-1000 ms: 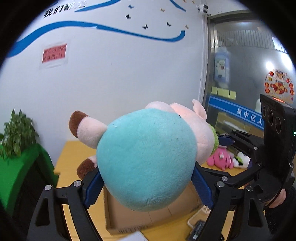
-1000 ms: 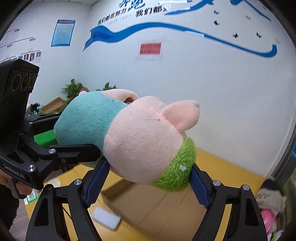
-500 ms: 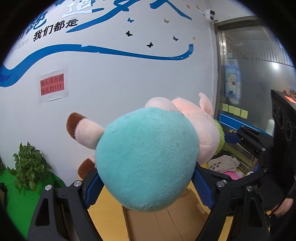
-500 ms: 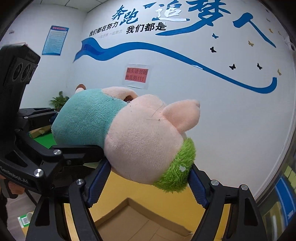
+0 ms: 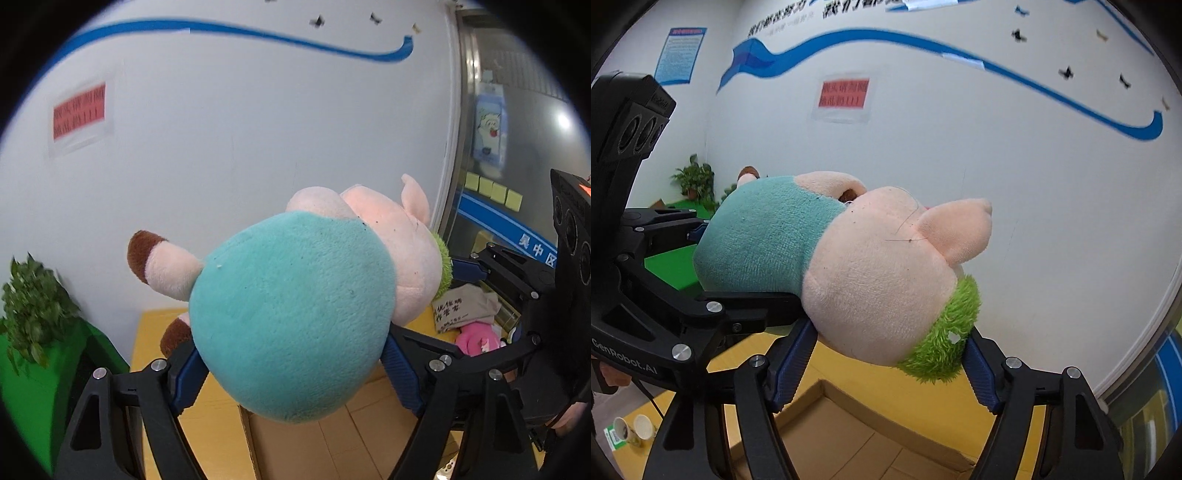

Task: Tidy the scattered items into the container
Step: 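Lift the plush pig with the left gripper and carry it over the box, then open the left gripper to drop the plush pig into the box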

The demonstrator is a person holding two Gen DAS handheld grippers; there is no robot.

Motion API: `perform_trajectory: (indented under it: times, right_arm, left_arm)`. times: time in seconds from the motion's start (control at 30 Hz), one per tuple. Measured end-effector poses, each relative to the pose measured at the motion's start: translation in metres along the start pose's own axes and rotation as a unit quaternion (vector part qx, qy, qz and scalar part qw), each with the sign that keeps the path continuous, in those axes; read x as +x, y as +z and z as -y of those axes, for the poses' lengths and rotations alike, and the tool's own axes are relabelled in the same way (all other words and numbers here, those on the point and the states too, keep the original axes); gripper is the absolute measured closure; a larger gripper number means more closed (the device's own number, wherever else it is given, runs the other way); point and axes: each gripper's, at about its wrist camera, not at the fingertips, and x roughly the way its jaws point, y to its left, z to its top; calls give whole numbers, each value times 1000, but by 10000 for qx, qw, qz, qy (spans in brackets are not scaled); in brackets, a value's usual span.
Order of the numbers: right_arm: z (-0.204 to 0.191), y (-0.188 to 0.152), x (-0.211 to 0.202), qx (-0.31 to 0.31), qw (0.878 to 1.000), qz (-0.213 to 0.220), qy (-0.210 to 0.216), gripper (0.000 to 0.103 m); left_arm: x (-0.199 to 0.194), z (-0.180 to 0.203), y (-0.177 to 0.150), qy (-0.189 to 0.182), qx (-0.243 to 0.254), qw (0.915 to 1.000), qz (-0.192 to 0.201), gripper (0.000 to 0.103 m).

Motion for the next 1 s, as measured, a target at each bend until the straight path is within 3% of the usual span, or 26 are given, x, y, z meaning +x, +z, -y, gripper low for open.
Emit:
perform_trajectory:
  times: [0.3, 0.6, 0.73, 0.83, 0.93, 1.0]
  right_arm:
    - [3, -122, 151, 741, 9911, -918, 622, 24]
    - [-7, -261, 265, 1355, 9654, -2077, 810, 24]
    - [-26, -286, 284, 1100, 9656, -2260, 664, 24]
    - [-36, -284, 289, 1046, 9655, -2319, 551, 24]
    - [-47, -286, 287, 1256, 9588, -2464, 648, 24]
    - [-54, -284, 284, 1249, 9591, -2470, 599, 18]
  left_arm:
    - [145, -39, -101, -145, -222, 9933, -1125, 22]
    - [276, -48, -220, -296, -448, 9680, -2450, 23]
    - [298, -48, -245, -157, -255, 9589, -2823, 22]
    - [300, -47, -249, -106, -193, 9550, -2958, 20]
    - [295, -42, -252, -83, -32, 9542, -2992, 17]
    - [291, -43, -254, -60, 31, 9536, -3011, 14]
